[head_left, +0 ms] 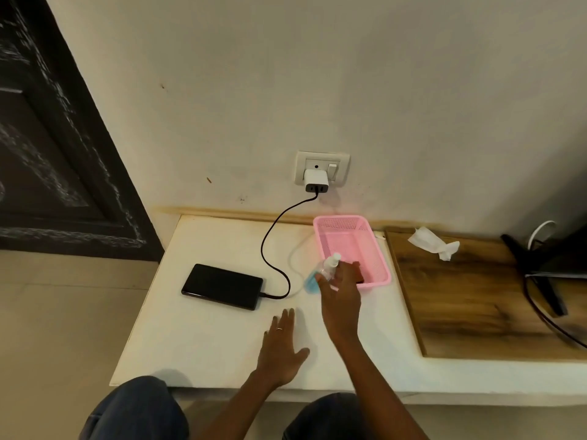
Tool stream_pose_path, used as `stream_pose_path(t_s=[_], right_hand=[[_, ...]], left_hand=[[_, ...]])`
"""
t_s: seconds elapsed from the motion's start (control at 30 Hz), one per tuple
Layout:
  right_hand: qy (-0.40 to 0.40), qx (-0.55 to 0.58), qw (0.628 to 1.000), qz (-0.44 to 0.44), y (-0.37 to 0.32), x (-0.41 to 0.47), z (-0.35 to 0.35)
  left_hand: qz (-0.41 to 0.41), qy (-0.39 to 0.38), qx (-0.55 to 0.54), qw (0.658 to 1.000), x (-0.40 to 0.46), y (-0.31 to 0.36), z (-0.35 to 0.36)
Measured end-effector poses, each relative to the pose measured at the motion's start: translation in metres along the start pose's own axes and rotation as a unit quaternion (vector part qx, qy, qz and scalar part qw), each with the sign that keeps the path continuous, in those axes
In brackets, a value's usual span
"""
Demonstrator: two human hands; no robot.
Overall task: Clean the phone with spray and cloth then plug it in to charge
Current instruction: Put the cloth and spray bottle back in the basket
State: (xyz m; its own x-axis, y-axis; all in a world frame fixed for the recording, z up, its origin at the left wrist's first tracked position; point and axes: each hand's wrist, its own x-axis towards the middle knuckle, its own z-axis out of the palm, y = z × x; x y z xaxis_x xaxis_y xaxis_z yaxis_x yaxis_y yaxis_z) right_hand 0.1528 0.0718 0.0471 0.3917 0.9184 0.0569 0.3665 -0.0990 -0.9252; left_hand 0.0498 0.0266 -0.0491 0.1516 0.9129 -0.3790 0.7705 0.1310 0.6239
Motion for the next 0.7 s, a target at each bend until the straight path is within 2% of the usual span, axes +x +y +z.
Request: stream_pose_path(t_s=[0.1,0.2,0.47,0.7], right_hand=[[0.028,-0.003,0.999,-0.020,-0.012,0.029,-0.010],[0.053,-0.013,0.998,-0.019,-0.015,0.058,-0.016],[0.045,-0.088,0.995,-0.031,0.015,0.108,-0.016],[0.025,-0.102,0.994,-0.014,0.030,0.130,0.002]], left_hand=[[-0.002,-0.030,0.105,0.994,0.004,-0.003,0.003],[0.013,-0.040,0.150,0.988,0.004,-0.009,0.008],[0.033,-0.067,0.179,0.981,0.010,-0.020,0.013],[0.034,-0.064,0.173,0.982,0.012,-0.024,0.017]])
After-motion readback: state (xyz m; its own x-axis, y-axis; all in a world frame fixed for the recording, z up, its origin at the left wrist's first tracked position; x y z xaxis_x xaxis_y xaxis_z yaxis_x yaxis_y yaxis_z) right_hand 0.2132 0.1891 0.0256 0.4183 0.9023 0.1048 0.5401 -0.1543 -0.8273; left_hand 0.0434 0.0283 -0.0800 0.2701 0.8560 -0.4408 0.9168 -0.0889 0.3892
